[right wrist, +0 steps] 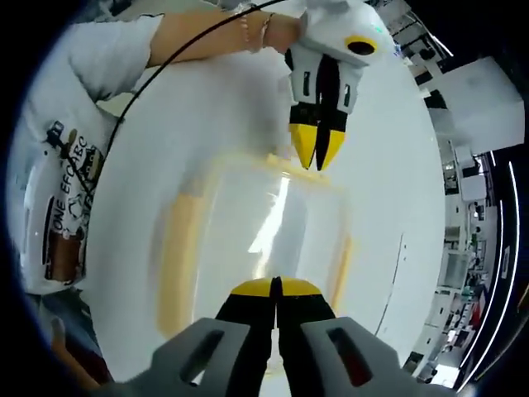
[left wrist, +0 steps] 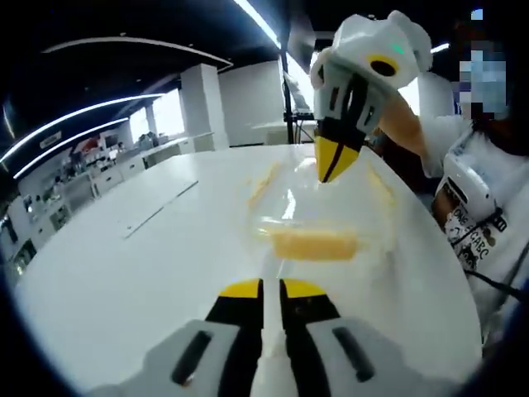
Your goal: Snap each plastic latch of the storage box into its locked position after aligning the lid with the box until every specified latch is closed and the lid sits flush.
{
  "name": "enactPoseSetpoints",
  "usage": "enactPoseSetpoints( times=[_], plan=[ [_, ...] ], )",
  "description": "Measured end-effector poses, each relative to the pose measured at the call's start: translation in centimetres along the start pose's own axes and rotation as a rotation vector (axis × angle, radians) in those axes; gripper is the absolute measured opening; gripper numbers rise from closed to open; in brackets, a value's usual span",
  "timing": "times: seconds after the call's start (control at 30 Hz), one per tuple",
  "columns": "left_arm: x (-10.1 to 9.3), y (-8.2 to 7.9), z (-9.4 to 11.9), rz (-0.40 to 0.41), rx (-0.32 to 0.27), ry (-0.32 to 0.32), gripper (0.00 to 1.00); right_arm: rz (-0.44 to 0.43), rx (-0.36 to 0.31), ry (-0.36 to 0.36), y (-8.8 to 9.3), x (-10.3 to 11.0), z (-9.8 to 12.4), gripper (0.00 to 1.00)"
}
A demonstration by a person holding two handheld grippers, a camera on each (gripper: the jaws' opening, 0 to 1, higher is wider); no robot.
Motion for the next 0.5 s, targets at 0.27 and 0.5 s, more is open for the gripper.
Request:
enactPoseSetpoints(
  times=[0.27,0.5],
  plan=[
    [-0.7,-4.3,-1.2,-0.185,0.225,0.026,0.07,0.011,-0.091,0.058,0.9,0.4,0.0,0.00],
    [-1.2,-7.6,-0.5,-0.203,0.185,0.021,0.08,-0.002,-0.129,0.083,1.2,0.5,0.0,0.00]
  ],
)
Point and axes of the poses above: the point that each gripper's makers call its tool centre point, and the gripper's own axes: z roughly backward along the fingers, x roughly to its left, y roughly out of its underside, the point moved 10 cm from there along z, roughly backward along the fingers, and after that the axes turned 1 degree about -x, right-handed, at the moved point
